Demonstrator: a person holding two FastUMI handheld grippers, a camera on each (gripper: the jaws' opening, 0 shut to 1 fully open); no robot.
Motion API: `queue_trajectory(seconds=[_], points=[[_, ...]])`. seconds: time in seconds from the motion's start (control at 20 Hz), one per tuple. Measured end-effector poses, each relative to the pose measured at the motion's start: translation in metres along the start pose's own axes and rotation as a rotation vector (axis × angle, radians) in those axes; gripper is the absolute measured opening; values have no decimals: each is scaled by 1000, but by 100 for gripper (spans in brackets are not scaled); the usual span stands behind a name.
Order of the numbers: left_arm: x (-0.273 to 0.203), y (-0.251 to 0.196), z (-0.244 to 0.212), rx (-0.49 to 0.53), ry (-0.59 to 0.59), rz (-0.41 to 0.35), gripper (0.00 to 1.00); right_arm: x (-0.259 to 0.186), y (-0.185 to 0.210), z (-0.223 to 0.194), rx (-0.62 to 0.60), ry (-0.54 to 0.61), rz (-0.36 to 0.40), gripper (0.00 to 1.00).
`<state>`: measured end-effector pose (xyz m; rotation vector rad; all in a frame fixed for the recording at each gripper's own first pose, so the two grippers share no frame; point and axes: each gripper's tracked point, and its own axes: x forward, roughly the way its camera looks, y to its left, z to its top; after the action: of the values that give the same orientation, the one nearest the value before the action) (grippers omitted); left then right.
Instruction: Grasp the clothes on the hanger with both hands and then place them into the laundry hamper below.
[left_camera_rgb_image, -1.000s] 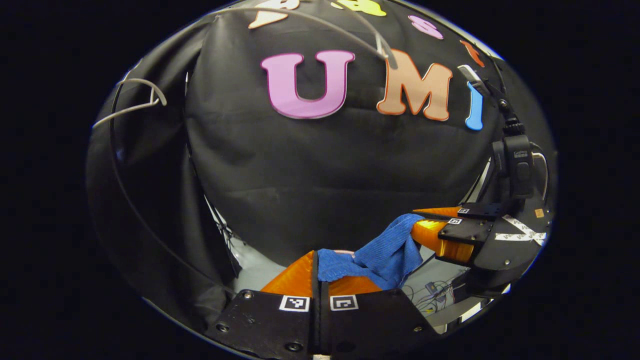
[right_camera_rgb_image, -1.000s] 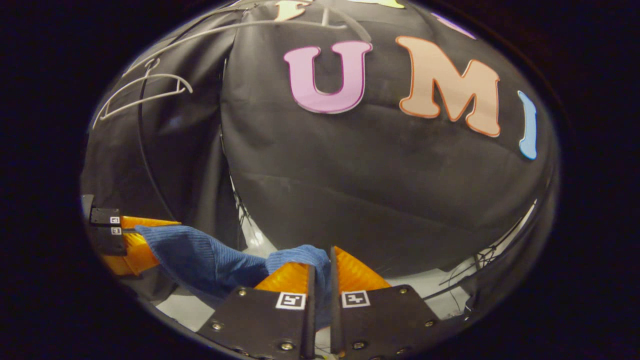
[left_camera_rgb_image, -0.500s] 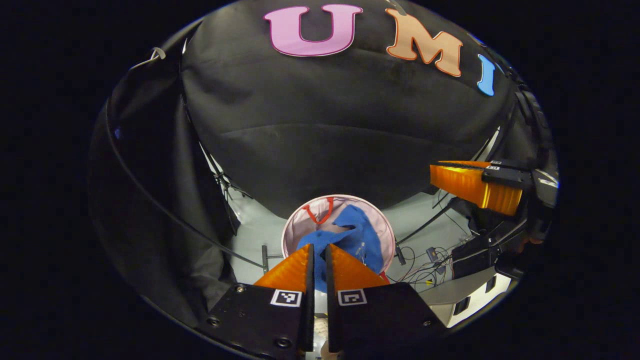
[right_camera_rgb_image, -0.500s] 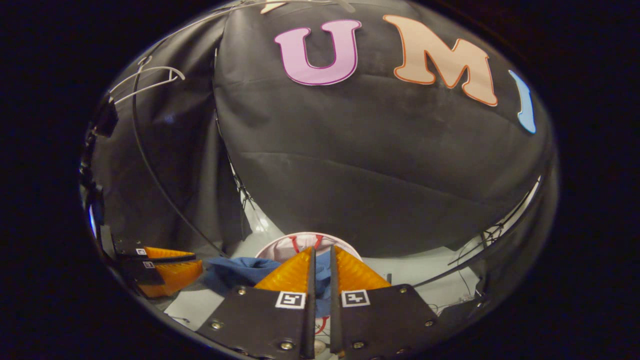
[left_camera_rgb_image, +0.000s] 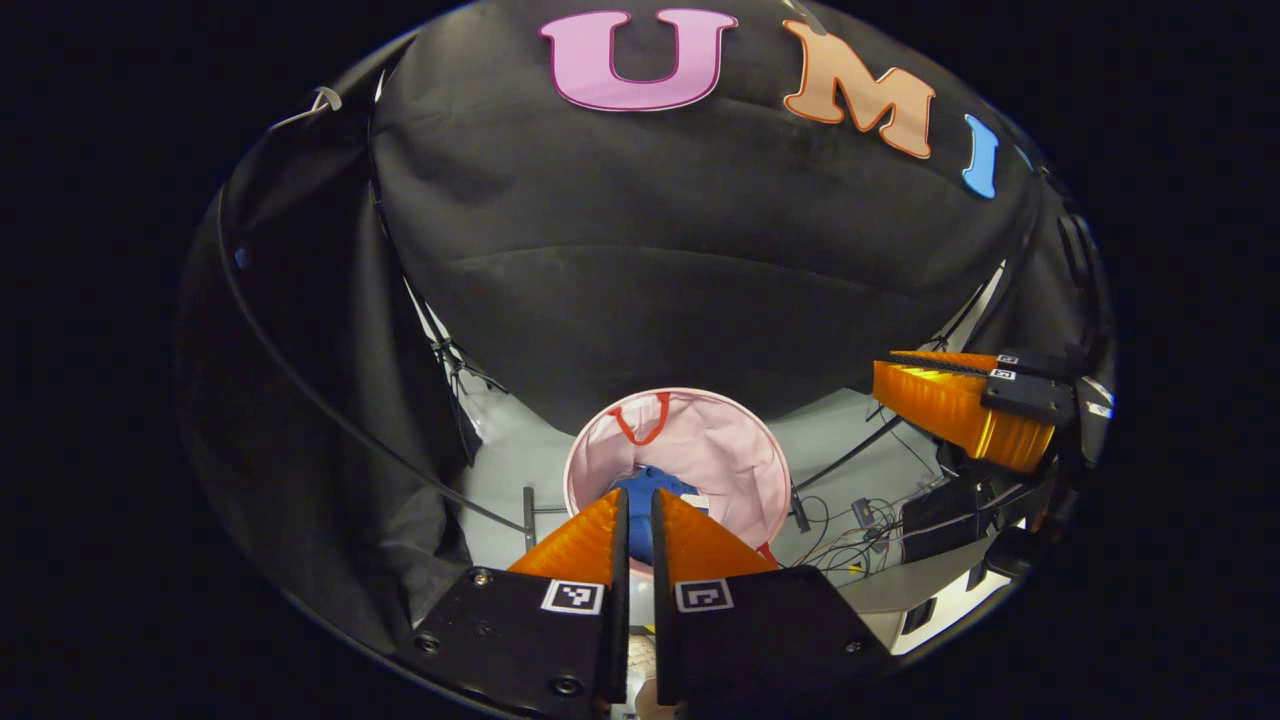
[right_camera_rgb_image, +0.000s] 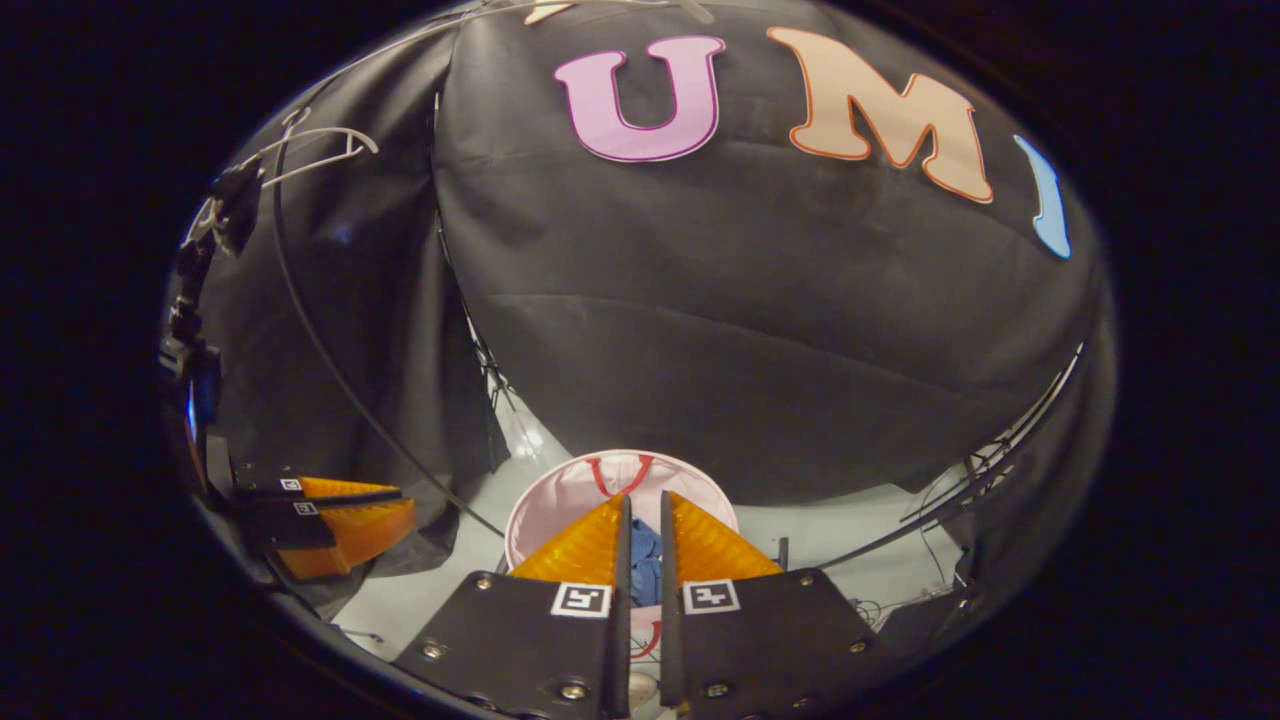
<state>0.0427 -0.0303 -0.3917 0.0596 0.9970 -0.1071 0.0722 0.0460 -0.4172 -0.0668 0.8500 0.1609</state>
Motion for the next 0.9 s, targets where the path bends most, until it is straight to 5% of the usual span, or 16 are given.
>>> queue_trajectory(seconds=[0.45,0.9], points=[[-26,-5,31,17,-91,-26,12,-3,-2,18,2,-85,-22,12],[-90,-29,127,56,-365,-73,11,-48,-3,96,-54,-334,-56,12]])
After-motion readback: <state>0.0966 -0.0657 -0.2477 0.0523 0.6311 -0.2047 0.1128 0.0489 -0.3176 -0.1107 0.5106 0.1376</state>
